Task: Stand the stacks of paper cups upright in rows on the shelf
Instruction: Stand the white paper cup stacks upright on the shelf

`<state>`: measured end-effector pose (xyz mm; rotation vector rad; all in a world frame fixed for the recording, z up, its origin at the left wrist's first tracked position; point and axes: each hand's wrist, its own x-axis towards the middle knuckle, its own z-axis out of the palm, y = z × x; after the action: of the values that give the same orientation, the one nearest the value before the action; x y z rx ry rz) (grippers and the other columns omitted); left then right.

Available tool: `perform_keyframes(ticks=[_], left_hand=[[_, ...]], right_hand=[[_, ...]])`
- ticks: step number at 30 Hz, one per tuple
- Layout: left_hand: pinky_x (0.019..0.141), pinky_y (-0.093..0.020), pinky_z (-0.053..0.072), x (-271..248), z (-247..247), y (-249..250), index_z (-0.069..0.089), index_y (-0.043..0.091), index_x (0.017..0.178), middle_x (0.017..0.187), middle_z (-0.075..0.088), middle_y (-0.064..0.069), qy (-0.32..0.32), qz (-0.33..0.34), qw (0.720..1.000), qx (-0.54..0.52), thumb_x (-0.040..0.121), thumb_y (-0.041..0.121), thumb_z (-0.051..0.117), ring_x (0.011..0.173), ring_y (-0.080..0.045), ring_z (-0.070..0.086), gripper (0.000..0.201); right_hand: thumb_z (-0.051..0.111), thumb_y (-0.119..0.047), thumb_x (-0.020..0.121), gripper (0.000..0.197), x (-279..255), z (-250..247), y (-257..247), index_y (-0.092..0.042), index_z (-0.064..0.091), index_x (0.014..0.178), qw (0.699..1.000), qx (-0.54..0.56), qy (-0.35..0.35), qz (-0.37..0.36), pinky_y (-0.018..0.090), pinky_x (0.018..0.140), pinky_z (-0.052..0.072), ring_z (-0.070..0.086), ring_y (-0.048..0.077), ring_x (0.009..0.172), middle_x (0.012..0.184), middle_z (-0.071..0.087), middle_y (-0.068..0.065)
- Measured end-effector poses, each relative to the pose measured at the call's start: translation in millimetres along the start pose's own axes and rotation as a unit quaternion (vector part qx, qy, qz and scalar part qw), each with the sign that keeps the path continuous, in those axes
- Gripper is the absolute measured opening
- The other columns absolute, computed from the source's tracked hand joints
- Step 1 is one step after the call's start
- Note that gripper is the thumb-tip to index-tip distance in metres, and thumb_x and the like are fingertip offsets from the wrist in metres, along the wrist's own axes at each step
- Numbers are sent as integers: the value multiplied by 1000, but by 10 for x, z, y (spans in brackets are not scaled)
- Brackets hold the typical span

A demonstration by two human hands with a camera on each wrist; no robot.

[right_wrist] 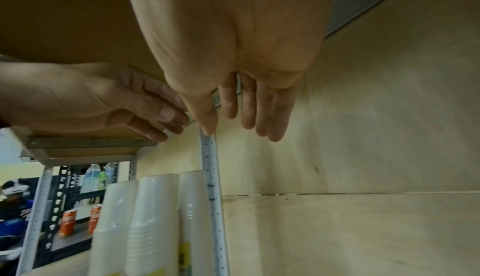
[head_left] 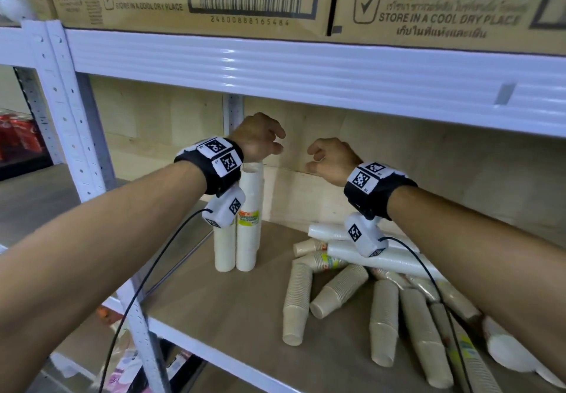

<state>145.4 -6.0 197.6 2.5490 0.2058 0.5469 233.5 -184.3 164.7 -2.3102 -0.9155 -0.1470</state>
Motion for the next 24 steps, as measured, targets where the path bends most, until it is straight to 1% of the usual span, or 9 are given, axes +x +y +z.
perform_keyframes(ticks=[3,5,9,12,15,16,20,24], left_hand=[[86,-23,47,41,229,187,67,19,120,119,62,-2,-24,21,999,-1,87,24,70,107,-15,59,34],[88,-23,46,66,418,275,65,18,124,120,61,-3,-48,24,999,-6,87,23,68,109,-16,58,37],[90,-23,46,144,866,312,62,18,127,122,61,-5,-109,13,994,-22,85,22,72,114,-19,59,43],[94,-26,46,181,1195,276,56,18,133,128,59,-7,-153,-4,988,-29,84,22,74,115,-20,57,52],[90,-25,45,196,1486,175,52,20,135,129,58,-6,-173,-22,984,-29,82,23,76,111,-17,56,58],[91,-25,45,198,1574,137,51,21,135,130,58,-6,-180,-25,983,-23,82,24,76,111,-18,56,59],[98,-30,46,190,1883,-6,49,22,138,133,54,-8,-211,-34,977,-12,81,23,75,119,-22,54,63],[104,-34,44,180,2142,-149,46,23,141,141,46,-6,-222,-45,974,-18,82,17,75,125,-23,49,66]], right_hand=[[74,-26,82,42,-118,-83,244,-17,62,121,999,-23,-10,36,29,89,49,61,21,103,115,64,5],[76,-27,80,44,-204,-102,416,-18,62,120,997,-35,-21,60,31,91,49,61,20,104,117,63,5],[79,-29,76,47,-380,-69,742,-20,61,119,993,-48,-41,103,28,89,47,60,19,105,119,61,4],[80,-32,74,51,-504,3,976,-23,60,120,988,-62,-55,130,31,93,47,58,18,109,123,58,2],[79,-33,76,53,-617,73,1170,-23,58,124,983,-94,-79,139,34,98,46,55,20,115,128,55,1],[78,-33,77,54,-643,96,1229,-23,57,125,981,-103,-87,141,35,99,46,55,20,115,128,54,1],[76,-34,77,55,-712,204,1425,-21,56,127,975,-133,-114,139,36,96,47,55,21,113,128,56,3],[74,-31,79,59,-770,330,1603,-21,52,133,974,-139,-119,136,35,98,45,51,21,119,132,52,3]])
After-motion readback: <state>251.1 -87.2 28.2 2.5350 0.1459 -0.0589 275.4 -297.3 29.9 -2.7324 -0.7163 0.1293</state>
